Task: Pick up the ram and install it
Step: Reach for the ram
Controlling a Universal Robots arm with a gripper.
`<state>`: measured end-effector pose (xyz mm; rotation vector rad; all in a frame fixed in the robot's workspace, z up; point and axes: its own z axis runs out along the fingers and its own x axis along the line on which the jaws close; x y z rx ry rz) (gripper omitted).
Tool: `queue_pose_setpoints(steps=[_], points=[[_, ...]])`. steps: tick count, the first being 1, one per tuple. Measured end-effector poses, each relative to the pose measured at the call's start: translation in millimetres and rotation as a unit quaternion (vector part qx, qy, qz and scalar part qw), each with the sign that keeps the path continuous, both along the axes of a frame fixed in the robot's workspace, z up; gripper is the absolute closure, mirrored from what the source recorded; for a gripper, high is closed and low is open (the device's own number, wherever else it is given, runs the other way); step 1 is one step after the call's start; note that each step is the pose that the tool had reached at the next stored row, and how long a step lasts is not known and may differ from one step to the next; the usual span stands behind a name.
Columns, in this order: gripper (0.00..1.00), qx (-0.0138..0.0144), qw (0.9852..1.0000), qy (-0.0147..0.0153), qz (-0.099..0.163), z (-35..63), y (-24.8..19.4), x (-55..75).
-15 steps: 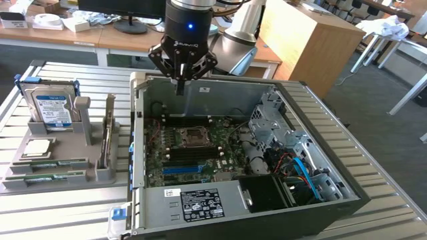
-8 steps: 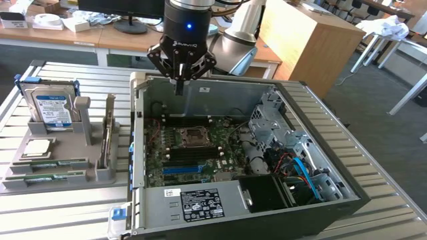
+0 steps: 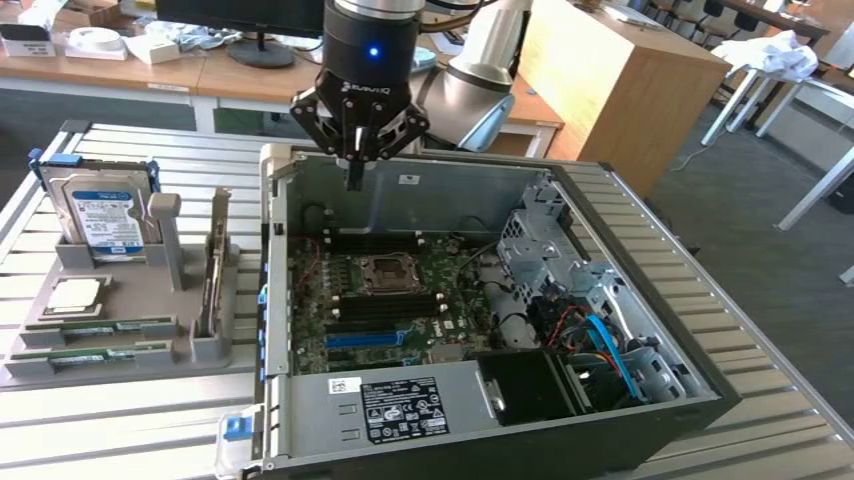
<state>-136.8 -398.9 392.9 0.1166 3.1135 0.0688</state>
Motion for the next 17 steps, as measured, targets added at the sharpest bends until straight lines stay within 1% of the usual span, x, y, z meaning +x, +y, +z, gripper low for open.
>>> queue_pose_setpoints(steps=[10,17], points=[[0.9,0.0,1.0,0.0,0.0,-0.1,0.0,-7.7],[0.9,0.0,1.0,0.0,0.0,-0.3,0.0,-10.5]])
